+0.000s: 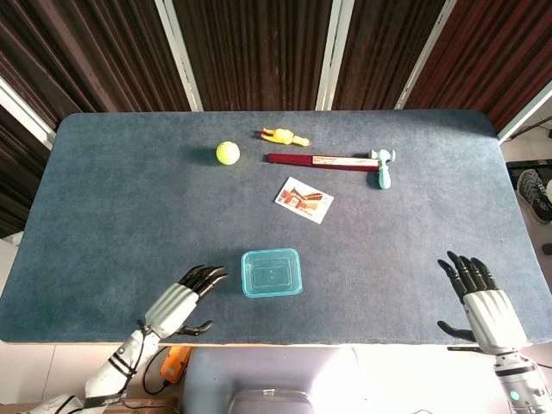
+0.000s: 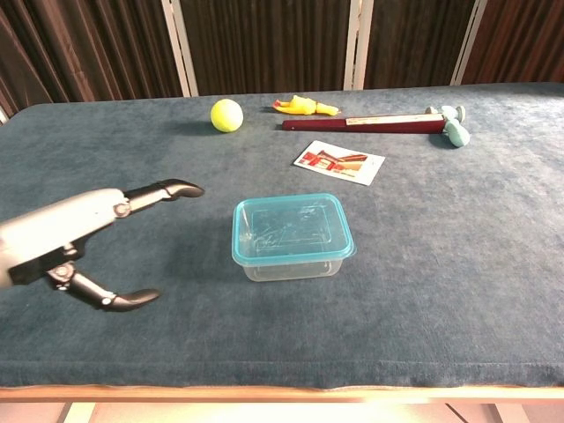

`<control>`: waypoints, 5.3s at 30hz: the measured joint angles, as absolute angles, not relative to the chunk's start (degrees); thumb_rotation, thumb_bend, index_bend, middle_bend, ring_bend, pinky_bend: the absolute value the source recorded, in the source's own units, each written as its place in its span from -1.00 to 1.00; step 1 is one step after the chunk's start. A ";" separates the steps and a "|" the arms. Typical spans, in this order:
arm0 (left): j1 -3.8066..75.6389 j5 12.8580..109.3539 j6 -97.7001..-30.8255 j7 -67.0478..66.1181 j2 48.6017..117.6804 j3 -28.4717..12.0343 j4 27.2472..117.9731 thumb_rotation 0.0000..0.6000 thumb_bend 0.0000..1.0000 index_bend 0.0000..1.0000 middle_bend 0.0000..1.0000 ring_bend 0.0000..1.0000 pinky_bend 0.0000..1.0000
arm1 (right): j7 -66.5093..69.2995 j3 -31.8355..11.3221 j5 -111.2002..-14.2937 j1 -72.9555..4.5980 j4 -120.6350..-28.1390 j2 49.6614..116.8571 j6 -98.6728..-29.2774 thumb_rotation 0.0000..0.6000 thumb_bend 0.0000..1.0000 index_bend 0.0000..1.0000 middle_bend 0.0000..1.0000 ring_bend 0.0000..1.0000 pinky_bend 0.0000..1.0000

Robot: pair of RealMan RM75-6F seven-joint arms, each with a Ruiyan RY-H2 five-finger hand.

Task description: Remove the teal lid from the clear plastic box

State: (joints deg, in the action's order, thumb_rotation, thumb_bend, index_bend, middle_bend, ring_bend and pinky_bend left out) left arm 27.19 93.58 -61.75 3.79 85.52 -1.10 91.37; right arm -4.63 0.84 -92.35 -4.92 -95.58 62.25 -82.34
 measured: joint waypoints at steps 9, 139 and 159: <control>31.07 89.23 -58.13 2.13 93.18 -4.37 85.12 1.00 -0.44 -1.00 -1.00 -1.00 -1.00 | -2.97 0.89 -92.49 -4.87 -95.64 61.61 -82.72 1.00 -0.64 -1.00 -1.00 -1.00 -1.00; 40.94 74.74 -60.43 -20.69 106.16 -2.11 81.62 1.00 -0.12 -1.00 -0.81 -0.91 -0.68 | -5.78 -1.72 -99.59 -21.75 -90.39 74.69 -66.06 1.00 -0.36 -0.46 -1.00 -1.00 -1.00; 39.90 77.01 -60.71 -21.64 106.50 -2.55 80.67 1.00 -0.12 -1.00 -0.81 -0.90 -0.68 | -1.38 -1.43 -101.83 -30.82 -83.85 86.02 -61.49 1.00 -0.16 0.11 -0.98 -1.00 -1.00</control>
State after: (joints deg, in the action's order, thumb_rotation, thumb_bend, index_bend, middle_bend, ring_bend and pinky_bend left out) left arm 39.90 77.01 -60.71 -21.64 106.50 -2.55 80.67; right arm -1.38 -1.43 -101.83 -30.82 -83.85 86.02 -61.49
